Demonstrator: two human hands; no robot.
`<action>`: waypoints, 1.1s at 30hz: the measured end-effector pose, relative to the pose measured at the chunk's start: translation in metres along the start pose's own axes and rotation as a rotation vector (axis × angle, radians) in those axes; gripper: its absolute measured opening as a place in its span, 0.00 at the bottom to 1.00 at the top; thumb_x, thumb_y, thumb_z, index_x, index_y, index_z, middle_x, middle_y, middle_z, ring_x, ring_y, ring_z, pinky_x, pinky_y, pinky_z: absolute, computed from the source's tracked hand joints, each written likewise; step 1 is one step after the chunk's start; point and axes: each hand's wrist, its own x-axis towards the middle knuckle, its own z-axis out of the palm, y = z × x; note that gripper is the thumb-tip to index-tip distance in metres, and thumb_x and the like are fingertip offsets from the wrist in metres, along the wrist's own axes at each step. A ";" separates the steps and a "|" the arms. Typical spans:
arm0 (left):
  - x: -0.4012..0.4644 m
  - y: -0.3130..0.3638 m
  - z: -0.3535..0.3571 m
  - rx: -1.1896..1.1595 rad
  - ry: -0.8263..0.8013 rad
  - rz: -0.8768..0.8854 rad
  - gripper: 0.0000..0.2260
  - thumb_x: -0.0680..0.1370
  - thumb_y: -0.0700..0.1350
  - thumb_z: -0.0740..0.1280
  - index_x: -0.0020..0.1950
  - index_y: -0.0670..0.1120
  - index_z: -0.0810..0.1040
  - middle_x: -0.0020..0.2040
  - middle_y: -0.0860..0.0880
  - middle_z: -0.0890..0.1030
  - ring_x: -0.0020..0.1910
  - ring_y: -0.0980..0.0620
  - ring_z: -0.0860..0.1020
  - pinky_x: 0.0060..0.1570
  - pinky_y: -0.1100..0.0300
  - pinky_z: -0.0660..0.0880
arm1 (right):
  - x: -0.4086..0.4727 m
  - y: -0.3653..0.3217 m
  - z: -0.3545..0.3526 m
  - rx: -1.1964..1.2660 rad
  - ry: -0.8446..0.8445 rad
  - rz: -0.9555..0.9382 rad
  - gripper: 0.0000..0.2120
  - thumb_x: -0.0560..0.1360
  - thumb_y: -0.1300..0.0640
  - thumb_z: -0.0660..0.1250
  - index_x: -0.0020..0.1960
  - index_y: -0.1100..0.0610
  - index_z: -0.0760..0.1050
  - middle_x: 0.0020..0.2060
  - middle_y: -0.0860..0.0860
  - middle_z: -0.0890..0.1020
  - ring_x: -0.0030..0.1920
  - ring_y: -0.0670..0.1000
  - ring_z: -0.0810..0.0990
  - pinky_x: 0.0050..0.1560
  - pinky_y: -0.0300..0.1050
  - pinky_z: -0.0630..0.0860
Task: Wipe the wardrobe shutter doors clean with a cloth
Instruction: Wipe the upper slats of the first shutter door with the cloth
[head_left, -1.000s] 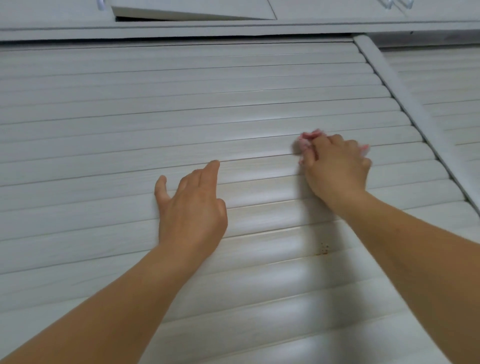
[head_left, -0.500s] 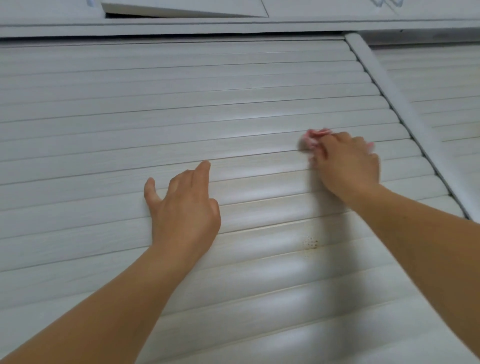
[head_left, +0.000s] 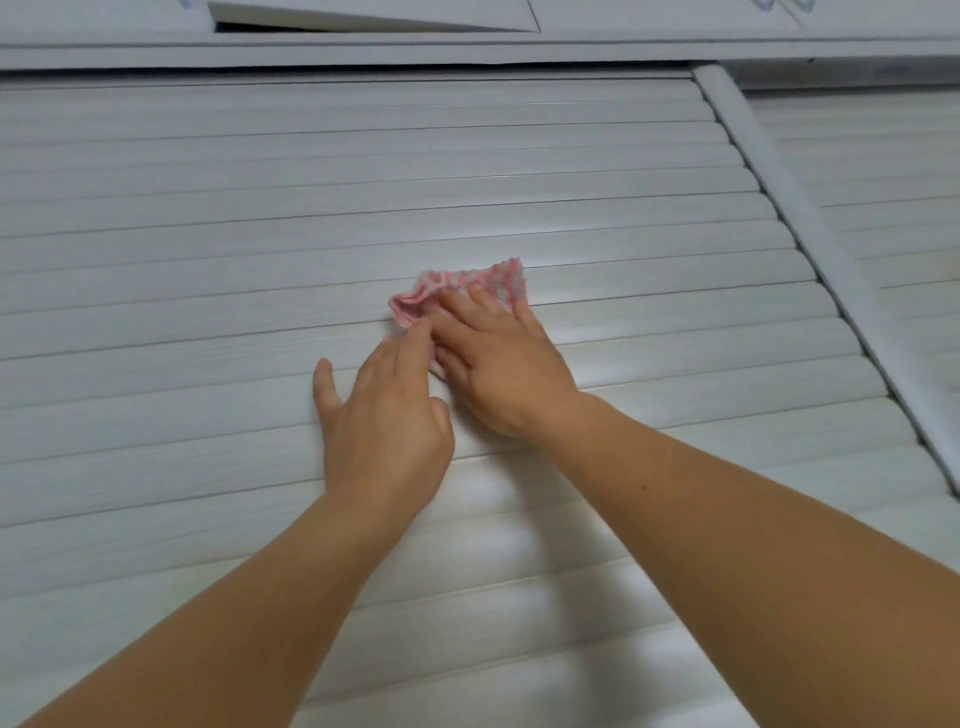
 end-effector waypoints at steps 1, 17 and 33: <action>0.000 0.002 0.002 0.022 -0.024 0.001 0.29 0.77 0.41 0.57 0.76 0.51 0.50 0.74 0.53 0.61 0.74 0.56 0.55 0.71 0.45 0.40 | -0.002 0.010 0.000 -0.015 0.024 0.009 0.28 0.77 0.41 0.39 0.75 0.44 0.57 0.76 0.45 0.57 0.76 0.52 0.52 0.74 0.55 0.41; 0.000 0.029 0.024 0.121 0.009 -0.117 0.28 0.77 0.44 0.55 0.75 0.51 0.49 0.74 0.47 0.56 0.75 0.47 0.48 0.69 0.38 0.39 | -0.074 0.201 -0.044 -0.075 0.048 0.763 0.23 0.82 0.49 0.48 0.74 0.56 0.58 0.76 0.60 0.54 0.74 0.65 0.51 0.72 0.64 0.47; -0.013 0.033 0.019 0.021 -0.031 -0.070 0.28 0.77 0.41 0.54 0.76 0.49 0.49 0.74 0.50 0.60 0.75 0.54 0.52 0.70 0.43 0.38 | -0.067 0.057 0.001 -0.132 0.472 0.393 0.07 0.72 0.58 0.66 0.46 0.59 0.81 0.42 0.59 0.81 0.44 0.62 0.79 0.43 0.52 0.74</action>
